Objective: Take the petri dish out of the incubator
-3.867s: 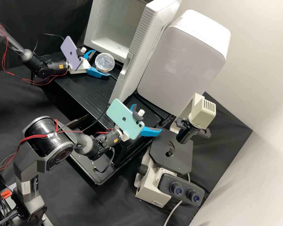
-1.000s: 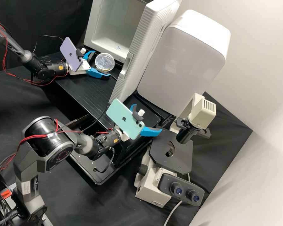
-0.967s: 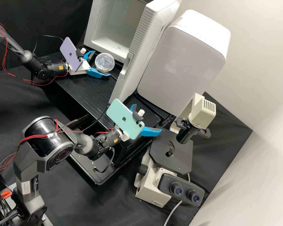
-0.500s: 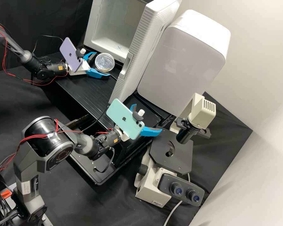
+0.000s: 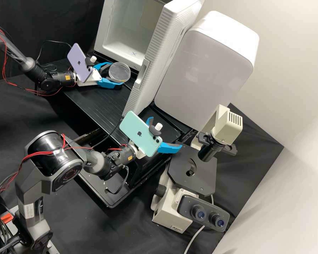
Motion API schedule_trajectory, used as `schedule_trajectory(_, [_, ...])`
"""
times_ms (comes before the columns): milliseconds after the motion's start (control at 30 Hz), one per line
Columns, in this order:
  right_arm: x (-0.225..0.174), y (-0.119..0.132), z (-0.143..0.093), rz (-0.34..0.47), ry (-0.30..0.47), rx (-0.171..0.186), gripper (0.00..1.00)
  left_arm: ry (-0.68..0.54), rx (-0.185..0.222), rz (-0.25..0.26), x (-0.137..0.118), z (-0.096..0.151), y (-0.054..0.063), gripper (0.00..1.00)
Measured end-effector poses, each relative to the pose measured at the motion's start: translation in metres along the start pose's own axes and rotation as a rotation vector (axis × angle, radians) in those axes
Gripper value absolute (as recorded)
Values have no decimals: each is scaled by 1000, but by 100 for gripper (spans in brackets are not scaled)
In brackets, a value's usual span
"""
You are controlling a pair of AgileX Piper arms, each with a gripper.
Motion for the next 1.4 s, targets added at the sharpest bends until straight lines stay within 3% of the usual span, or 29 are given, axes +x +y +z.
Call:
schedule_trajectory(933, [0, 0, 0, 0, 0, 0, 100, 0, 0, -6, -1, 0, 0, 0])
schedule_trajectory(1400, [0, 0, 0, 0, 0, 0, 100, 1, -64, -33, -18, -7, 4, 0])
